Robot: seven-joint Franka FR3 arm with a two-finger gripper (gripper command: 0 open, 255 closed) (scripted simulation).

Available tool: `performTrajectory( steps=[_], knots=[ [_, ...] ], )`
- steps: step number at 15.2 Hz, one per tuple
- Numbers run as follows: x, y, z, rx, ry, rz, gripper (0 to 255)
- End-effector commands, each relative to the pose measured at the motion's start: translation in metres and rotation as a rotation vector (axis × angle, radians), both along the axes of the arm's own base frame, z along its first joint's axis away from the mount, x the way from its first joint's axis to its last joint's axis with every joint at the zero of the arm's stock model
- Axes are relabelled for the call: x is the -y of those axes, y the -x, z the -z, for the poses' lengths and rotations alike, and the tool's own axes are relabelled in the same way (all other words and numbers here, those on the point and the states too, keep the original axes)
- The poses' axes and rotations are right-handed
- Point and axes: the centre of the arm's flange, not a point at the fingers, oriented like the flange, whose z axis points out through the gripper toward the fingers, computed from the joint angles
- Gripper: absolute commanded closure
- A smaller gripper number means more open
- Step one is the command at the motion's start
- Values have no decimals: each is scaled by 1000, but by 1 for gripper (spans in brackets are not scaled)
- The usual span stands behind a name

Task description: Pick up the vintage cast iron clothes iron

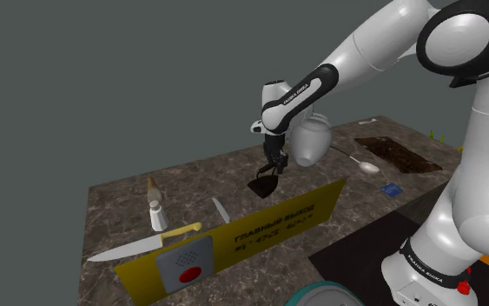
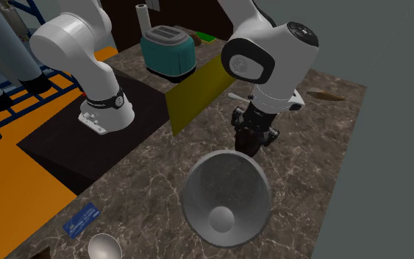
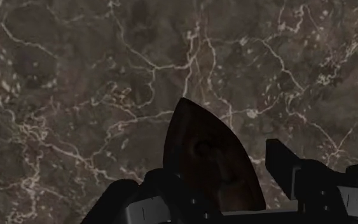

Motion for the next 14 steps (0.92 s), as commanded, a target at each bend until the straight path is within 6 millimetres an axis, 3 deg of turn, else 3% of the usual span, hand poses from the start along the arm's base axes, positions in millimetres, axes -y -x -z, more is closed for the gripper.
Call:
performTrajectory(
  steps=[1,9,14],
  knots=[
    [0,0,1,0,0,0,255],
    [1,1,1,0,0,0,255],
    [1,0,-25,0,0,0,255]
  ],
)
